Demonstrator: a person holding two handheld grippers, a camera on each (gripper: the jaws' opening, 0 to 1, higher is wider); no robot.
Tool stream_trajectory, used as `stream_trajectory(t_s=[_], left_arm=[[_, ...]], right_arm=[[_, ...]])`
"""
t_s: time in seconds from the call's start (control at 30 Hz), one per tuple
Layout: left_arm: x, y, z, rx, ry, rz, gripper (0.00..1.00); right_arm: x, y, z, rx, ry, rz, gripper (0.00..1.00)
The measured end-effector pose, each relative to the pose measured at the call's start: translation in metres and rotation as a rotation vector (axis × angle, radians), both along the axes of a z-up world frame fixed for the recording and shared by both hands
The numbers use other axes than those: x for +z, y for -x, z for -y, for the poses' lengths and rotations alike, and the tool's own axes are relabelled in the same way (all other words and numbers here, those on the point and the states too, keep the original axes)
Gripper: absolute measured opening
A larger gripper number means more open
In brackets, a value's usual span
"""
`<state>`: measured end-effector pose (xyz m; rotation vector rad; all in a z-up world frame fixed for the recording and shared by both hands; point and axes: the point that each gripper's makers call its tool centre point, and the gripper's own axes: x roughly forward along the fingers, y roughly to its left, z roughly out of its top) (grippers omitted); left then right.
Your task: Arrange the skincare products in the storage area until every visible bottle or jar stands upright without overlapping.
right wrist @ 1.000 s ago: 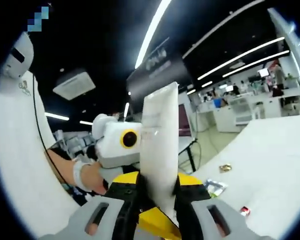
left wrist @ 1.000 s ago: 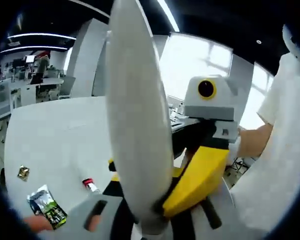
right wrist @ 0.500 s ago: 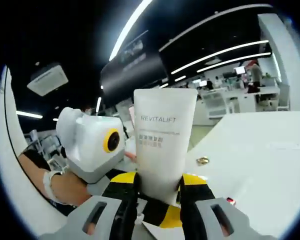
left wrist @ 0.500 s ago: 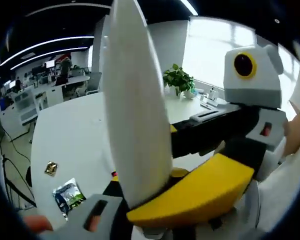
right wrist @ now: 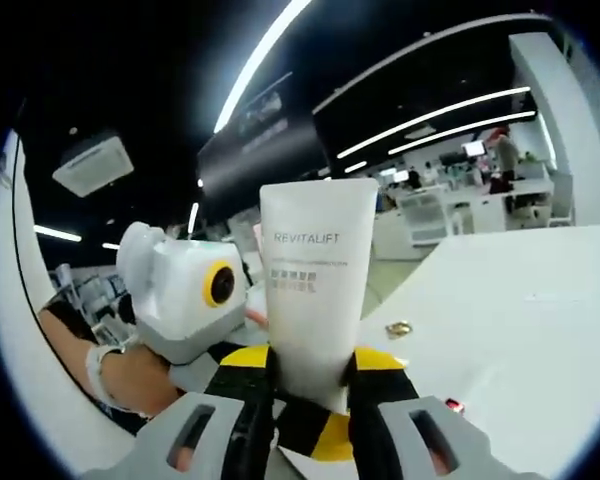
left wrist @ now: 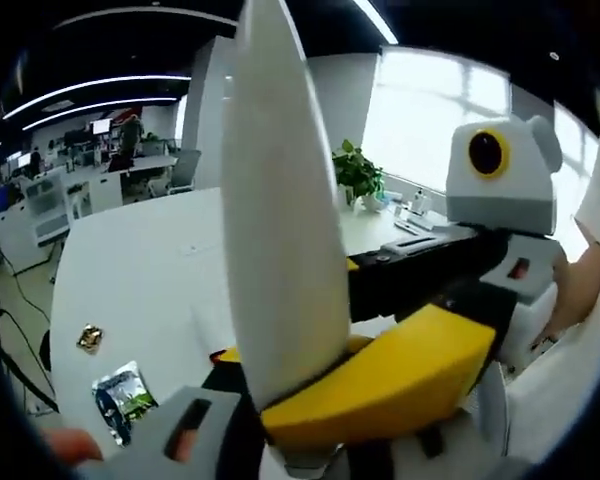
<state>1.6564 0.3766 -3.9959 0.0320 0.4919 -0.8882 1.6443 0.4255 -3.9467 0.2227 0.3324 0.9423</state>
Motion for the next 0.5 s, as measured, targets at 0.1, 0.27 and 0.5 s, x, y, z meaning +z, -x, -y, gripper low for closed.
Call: stream_trajectory(t_s=[0.1,0.27,0.5], left_arm=[[0.002,0.002,0.0,-0.025,0.01,0.015,0.22],[0.0,0.004,0.0,-0.041,-0.002,0.033,0.23],[-0.001,0.011,-0.004,-0.066,-0.046,0.033,0.18]], right_arm=[[0.001,0.001,0.001,0.005,-0.016,-0.01,0.23],[0.0,0.003,0.0,0.01,-0.021,-0.013,0.23],[-0.001,0.008,-0.002,0.026,-0.038,-0.018,0.25]])
